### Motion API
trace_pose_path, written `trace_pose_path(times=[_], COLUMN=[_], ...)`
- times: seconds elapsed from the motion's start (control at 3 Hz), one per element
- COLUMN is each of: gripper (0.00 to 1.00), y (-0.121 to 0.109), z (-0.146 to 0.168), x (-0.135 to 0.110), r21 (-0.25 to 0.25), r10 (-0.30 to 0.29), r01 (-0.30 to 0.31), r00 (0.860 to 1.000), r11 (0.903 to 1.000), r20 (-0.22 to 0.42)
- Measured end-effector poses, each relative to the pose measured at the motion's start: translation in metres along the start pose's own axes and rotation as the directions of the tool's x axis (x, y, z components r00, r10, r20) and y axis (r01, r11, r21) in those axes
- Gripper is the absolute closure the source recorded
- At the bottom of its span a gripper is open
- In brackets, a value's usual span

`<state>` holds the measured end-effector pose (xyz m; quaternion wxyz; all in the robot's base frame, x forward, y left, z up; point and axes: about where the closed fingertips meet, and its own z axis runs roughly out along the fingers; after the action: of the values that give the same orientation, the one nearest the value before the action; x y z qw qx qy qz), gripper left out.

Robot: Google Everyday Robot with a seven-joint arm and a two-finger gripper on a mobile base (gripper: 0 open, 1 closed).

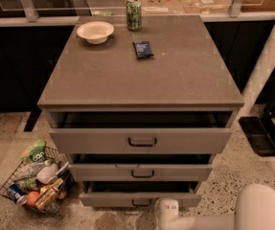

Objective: Close bottom drawer

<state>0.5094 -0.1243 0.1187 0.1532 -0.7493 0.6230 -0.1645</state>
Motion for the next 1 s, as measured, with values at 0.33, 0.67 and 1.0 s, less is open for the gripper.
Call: trace_pose_path(times=[0.33, 0.67, 1.0], gripper=[1.00, 1.00, 1.00], y=[0.0000, 0.0001, 0.0001], z=[0.0000, 0.0000, 0.0000], x=[0.0000, -0.0001, -0.0001], r21=[0.000, 0.000, 0.000], r10=[0.000, 0.000, 0.000], r01=[0.000, 0.000, 0.000], r00=[1.000, 1.000, 1.000], r11=[1.0000, 1.0000, 1.0000], r20=[0.000, 0.000, 0.000])
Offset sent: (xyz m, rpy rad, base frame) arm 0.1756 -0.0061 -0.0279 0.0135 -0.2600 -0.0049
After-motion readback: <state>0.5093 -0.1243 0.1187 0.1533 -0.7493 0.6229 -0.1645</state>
